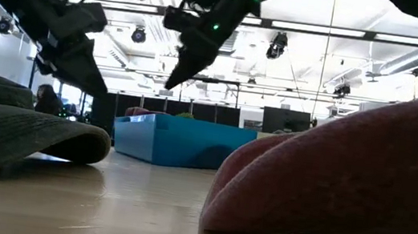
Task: Pick & Place hat
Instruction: Put the red cap into the blue bin
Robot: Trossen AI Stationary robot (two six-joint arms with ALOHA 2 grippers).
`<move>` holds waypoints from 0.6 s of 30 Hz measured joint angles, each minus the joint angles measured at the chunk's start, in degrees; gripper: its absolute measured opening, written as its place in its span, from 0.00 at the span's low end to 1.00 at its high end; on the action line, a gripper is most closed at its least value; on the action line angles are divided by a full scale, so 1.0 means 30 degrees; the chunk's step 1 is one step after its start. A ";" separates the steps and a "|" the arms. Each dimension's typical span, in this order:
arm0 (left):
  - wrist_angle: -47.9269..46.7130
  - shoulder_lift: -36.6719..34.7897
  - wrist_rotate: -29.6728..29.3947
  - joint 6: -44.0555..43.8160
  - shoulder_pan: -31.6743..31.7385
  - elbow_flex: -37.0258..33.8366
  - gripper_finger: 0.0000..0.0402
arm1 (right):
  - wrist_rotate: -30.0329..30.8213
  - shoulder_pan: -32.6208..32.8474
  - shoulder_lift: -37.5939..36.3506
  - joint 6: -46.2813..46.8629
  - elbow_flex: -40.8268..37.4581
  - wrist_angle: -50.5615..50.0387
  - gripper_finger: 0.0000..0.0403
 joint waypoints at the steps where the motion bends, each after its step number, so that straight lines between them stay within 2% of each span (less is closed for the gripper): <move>1: -0.0363 -0.0386 -0.0228 -0.0185 -0.0007 0.0000 0.39 | -0.0011 0.0053 0.0221 -0.0123 -0.0037 0.0598 0.31; 6: -0.1299 -0.2089 -0.0859 -0.0877 -0.0007 -0.0007 0.39 | -0.0055 0.0229 0.1302 -0.0046 0.0116 0.2361 0.31; 11: -0.1432 -0.3076 -0.1274 -0.0942 -0.0007 -0.0007 0.39 | 0.0052 0.0194 0.2940 0.0489 0.0727 0.2286 0.31; 15: -0.1609 -0.3346 -0.1353 -0.0949 -0.0007 -0.0007 0.39 | 0.2737 -0.0027 0.3999 0.1672 0.0942 0.2209 0.31; 18: -0.1777 -0.3322 -0.1360 -0.0941 -0.0007 -0.0007 0.39 | 0.2479 -0.0507 0.4176 0.2786 0.1281 0.1873 0.31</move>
